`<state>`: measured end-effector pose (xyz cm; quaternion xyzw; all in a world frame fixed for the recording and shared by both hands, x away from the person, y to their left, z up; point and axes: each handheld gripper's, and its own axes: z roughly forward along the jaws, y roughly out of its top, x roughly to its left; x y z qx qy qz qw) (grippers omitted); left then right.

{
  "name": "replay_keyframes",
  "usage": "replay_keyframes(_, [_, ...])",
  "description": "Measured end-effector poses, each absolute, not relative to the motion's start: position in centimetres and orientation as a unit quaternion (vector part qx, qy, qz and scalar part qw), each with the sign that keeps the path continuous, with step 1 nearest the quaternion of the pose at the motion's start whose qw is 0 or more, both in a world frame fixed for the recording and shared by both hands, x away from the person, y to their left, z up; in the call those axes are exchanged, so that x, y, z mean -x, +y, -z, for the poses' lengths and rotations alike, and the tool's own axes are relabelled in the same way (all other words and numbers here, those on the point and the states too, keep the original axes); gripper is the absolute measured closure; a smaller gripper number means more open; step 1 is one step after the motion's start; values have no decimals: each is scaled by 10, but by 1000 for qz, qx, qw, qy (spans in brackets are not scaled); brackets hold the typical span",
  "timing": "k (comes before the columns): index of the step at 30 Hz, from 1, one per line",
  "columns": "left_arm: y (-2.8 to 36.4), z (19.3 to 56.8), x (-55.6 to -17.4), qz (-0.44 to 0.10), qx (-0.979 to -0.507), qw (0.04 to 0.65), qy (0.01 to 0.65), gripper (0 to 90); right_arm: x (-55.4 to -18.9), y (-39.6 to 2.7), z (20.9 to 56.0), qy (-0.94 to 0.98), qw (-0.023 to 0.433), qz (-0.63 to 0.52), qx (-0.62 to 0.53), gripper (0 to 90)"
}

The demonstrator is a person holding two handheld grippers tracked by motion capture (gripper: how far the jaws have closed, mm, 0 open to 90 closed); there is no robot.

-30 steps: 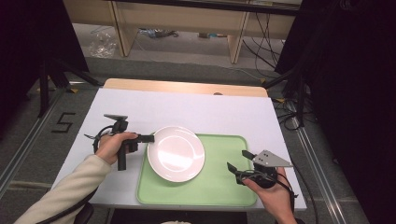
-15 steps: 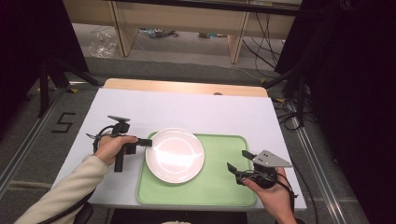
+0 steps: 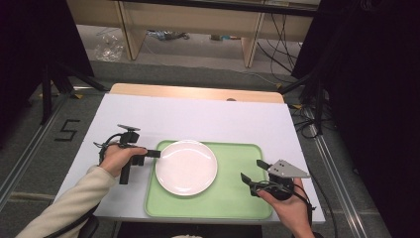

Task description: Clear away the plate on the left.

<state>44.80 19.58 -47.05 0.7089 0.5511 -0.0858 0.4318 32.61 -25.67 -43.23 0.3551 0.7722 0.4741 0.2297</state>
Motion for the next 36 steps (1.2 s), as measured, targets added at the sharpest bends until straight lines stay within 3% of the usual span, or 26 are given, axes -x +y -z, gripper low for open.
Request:
replay_keyframes(9, [196, 460, -438, 6, -738, 487, 466, 428, -326, -256, 433, 772, 230, -475, -355, 267])
replay_keyframes(15, [202, 454, -428, -49, -740, 506, 441, 283, -325, -256, 432, 775, 222, -471, -359, 267])
replay_keyframes(26, [223, 455, -413, -66, -739, 500, 447, 210, -326, -257, 433, 774, 230, -471, -354, 267])
replay_keyframes(36, [230, 458, -407, -63, -737, 501, 449, 252, -328, -257, 434, 772, 228, -474, -357, 267])
